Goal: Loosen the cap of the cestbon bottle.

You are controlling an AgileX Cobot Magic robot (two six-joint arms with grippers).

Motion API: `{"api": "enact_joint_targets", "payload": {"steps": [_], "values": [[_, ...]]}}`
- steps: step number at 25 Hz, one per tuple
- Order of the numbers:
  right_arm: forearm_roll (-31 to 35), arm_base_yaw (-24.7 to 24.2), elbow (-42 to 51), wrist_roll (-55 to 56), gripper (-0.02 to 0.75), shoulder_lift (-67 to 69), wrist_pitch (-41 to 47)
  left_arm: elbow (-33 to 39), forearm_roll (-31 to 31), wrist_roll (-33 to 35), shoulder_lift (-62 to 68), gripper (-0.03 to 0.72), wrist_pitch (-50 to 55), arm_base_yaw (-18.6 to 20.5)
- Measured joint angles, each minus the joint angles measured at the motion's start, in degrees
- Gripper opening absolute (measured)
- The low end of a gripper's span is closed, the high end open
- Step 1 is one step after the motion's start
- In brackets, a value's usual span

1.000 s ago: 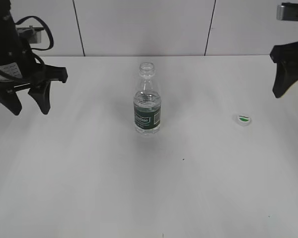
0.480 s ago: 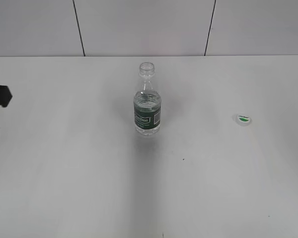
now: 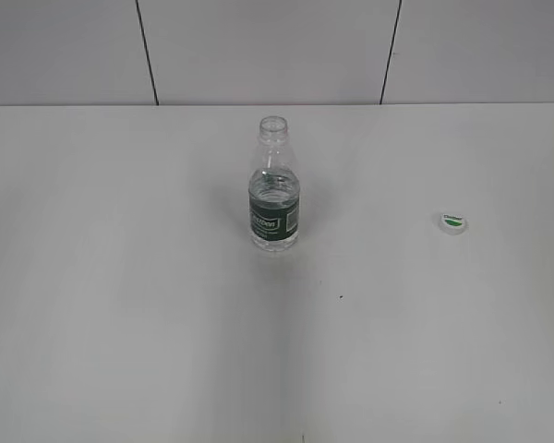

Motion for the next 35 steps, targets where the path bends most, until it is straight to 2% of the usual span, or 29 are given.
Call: {"api": "enact_joint_targets", "payload": {"steps": [10, 16, 20, 26, 35], "values": [[-2.2, 0.0, 4.8, 0.0, 0.521, -19.1, 0.2, 7.1, 5.0, 0.0, -23.5, 0.370, 0.1, 0.0], [-2.8, 0.0, 12.6, -0.1, 0.521, -24.6, 0.2, 13.1, 6.8, 0.0, -36.6, 0.370, 0.1, 0.0], [-2.9, 0.0, 17.1, -0.1, 0.521, -30.0, 0.2, 14.1, 6.3, 0.0, -43.4, 0.370, 0.3, 0.0], [-3.3, 0.0, 17.5, -0.1, 0.521, -39.8, -0.2, 14.4, 6.2, 0.0, -50.5, 0.370, 0.3, 0.0], [-3.7, 0.0, 18.5, -0.1, 0.521, -48.3, -1.1, 15.6, 4.8, 2.3, -51.0, 0.357, 0.2, 0.0]]}}
